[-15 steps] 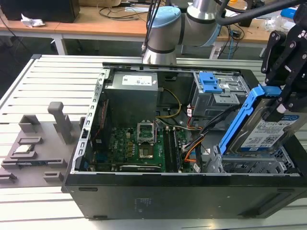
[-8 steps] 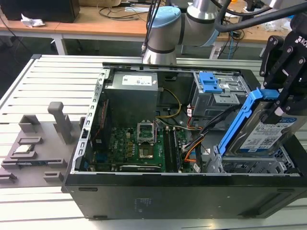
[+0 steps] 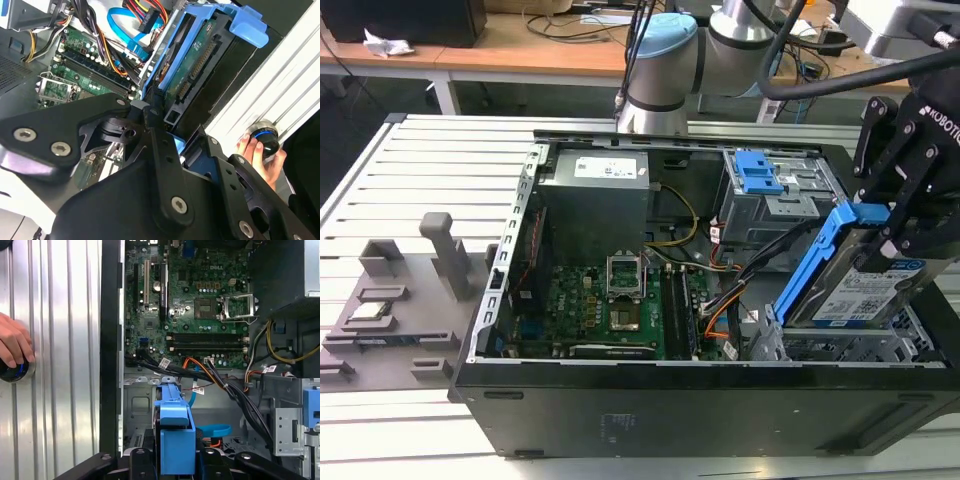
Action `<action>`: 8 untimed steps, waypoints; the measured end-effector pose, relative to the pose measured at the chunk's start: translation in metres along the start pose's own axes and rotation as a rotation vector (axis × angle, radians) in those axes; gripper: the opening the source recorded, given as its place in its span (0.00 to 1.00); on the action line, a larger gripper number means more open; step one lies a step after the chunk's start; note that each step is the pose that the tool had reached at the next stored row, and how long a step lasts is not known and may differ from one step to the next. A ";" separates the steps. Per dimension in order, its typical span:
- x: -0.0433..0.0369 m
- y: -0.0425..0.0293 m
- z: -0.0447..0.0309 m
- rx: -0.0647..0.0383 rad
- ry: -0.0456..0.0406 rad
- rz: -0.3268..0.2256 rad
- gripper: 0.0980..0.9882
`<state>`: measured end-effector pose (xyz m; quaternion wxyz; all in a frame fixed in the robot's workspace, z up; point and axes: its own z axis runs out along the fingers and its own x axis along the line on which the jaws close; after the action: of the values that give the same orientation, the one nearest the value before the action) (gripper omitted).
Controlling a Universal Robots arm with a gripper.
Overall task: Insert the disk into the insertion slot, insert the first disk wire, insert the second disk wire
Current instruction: 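Insert the disk into the insertion slot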
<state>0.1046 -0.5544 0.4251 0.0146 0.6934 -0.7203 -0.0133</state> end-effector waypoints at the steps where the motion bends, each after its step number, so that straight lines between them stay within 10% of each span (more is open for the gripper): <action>1: 0.0000 -0.0001 0.0011 0.000 0.0000 0.000 0.30; 8: 0.0000 -0.0007 0.0169 0.000 0.0000 0.000 0.30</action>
<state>0.1047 -0.5544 0.4082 0.0146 0.6935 -0.7202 -0.0133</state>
